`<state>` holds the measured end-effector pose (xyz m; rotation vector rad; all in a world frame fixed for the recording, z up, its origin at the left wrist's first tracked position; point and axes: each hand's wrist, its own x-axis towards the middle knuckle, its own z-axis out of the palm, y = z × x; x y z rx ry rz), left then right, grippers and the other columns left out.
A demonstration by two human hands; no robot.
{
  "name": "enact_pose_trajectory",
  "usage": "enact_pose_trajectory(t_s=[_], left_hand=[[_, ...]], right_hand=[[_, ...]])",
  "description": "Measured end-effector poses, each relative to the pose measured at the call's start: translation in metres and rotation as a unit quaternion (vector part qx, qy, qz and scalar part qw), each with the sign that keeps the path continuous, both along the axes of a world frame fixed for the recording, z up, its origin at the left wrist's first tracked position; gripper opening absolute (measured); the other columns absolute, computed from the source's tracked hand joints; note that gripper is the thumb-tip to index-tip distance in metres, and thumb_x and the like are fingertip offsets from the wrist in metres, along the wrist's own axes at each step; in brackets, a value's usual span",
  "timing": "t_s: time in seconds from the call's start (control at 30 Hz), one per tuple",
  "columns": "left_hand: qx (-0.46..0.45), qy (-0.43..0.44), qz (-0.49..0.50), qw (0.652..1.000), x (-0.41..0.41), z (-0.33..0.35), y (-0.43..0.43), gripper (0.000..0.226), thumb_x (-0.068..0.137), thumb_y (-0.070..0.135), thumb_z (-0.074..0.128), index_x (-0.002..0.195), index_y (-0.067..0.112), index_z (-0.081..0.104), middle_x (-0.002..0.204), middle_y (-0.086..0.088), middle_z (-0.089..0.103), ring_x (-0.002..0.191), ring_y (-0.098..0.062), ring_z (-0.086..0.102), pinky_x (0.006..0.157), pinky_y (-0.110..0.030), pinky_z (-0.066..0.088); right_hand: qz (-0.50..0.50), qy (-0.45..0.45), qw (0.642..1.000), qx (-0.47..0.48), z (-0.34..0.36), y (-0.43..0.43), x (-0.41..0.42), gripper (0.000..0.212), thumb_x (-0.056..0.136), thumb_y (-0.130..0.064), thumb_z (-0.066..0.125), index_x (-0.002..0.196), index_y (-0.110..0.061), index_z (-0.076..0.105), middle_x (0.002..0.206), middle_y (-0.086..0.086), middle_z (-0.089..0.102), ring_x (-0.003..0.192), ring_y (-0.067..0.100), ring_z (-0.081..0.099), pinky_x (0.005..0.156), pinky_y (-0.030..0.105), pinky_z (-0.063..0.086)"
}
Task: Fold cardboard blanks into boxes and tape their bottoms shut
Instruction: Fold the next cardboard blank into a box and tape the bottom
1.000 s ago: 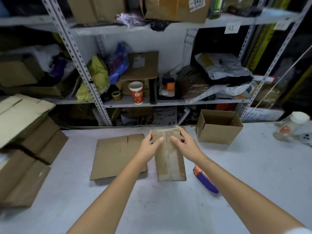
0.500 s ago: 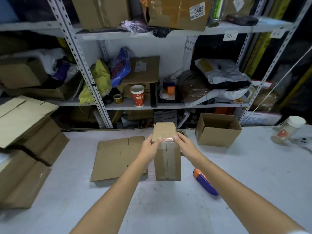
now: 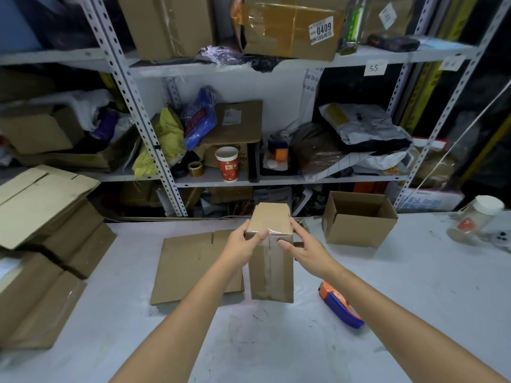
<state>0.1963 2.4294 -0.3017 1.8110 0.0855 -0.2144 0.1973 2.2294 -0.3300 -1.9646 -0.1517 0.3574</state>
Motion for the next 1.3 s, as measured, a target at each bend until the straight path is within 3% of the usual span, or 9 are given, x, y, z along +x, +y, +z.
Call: enact_pose_trajectory(t_s=[0.13,0.27,0.43,0.53,0.67,0.8,1.03,1.17,1.3], left_hand=[[0.000,0.021,-0.006,1.000,0.001,-0.001,-0.001,0.068,0.093,0.043,0.065,0.151,0.021,0.038,0.128,0.010,0.051,0.122,-0.014,0.046,0.104,-0.033,0.040],[-0.045,0.064,-0.007,0.997,0.004,-0.003,0.001,0.082,0.082,0.066,0.064,0.150,0.025,0.042,0.145,0.004,0.051,0.131,-0.015,0.050,0.104,-0.034,0.049],[-0.083,0.106,0.029,0.990,0.009,-0.003,0.000,0.022,0.104,0.042,0.044,0.113,0.032,0.062,0.117,0.010,0.064,0.116,-0.010,0.056,0.089,-0.025,0.049],[-0.060,0.096,0.045,0.993,0.011,-0.005,-0.006,0.028,0.105,0.036,0.043,0.118,0.026,0.066,0.116,-0.003,0.069,0.109,-0.016,0.062,0.085,-0.029,0.053],[-0.011,0.065,0.032,0.997,0.010,-0.009,-0.011,0.035,0.105,0.036,0.043,0.134,0.025,0.060,0.118,-0.001,0.068,0.112,-0.020,0.062,0.101,-0.040,0.050],[0.007,0.050,0.013,0.999,0.008,-0.013,-0.007,0.038,0.099,0.045,0.054,0.132,0.027,0.058,0.116,0.008,0.067,0.106,-0.008,0.060,0.080,-0.023,0.046],[0.009,0.053,0.014,0.998,0.010,-0.018,-0.001,0.047,0.100,0.047,0.051,0.141,0.026,0.054,0.129,0.007,0.064,0.119,-0.014,0.058,0.107,-0.039,0.045],[0.003,0.038,0.005,0.999,0.010,-0.021,-0.002,0.041,0.101,0.041,0.051,0.139,0.026,0.054,0.125,0.006,0.065,0.113,-0.011,0.059,0.095,-0.030,0.048],[-0.002,0.030,-0.011,0.999,0.010,-0.021,-0.002,0.043,0.100,0.038,0.056,0.142,0.027,0.051,0.126,0.007,0.064,0.111,-0.007,0.058,0.086,-0.023,0.046]], right_hand=[[-0.003,-0.012,1.000,-0.015,-0.001,-0.004,0.003,0.090,0.078,-0.073,0.063,0.153,-0.050,0.018,0.133,-0.035,0.039,0.107,0.003,0.065,0.094,0.041,0.056],[-0.013,0.006,1.000,0.022,0.003,-0.009,0.005,0.070,0.090,-0.050,0.064,0.152,-0.043,0.031,0.136,-0.020,0.044,0.103,0.005,0.065,0.085,0.031,0.059],[-0.014,0.018,0.999,0.028,0.004,-0.013,0.009,0.072,0.088,-0.053,0.065,0.151,-0.042,0.033,0.140,-0.017,0.042,0.105,0.004,0.062,0.087,0.030,0.058],[-0.019,-0.002,1.000,-0.004,-0.002,-0.007,0.009,0.090,0.069,-0.082,0.063,0.148,-0.051,0.032,0.150,-0.018,0.039,0.122,0.012,0.058,0.100,0.042,0.053],[-0.024,-0.017,0.998,-0.058,-0.004,0.002,0.009,0.077,0.084,-0.067,0.062,0.151,-0.047,0.030,0.154,-0.012,0.041,0.131,0.017,0.051,0.106,0.043,0.047],[-0.014,-0.013,0.998,-0.060,-0.006,0.001,0.008,0.078,0.089,-0.060,0.063,0.155,-0.040,0.027,0.157,-0.011,0.036,0.138,0.015,0.042,0.111,0.039,0.042],[-0.054,0.105,0.989,0.089,0.002,0.006,0.009,0.061,0.101,-0.047,0.049,0.154,-0.043,0.018,0.141,-0.019,0.039,0.124,0.010,0.049,0.095,0.033,0.049],[-0.101,0.146,0.975,0.133,0.004,0.008,0.011,0.031,0.106,-0.034,0.045,0.134,-0.045,0.038,0.112,-0.023,0.056,0.101,0.002,0.056,0.099,0.039,0.047],[-0.124,0.151,0.970,0.147,0.002,0.010,0.013,0.031,0.105,-0.027,0.049,0.133,-0.038,0.047,0.115,-0.018,0.060,0.104,0.005,0.058,0.093,0.041,0.050]])
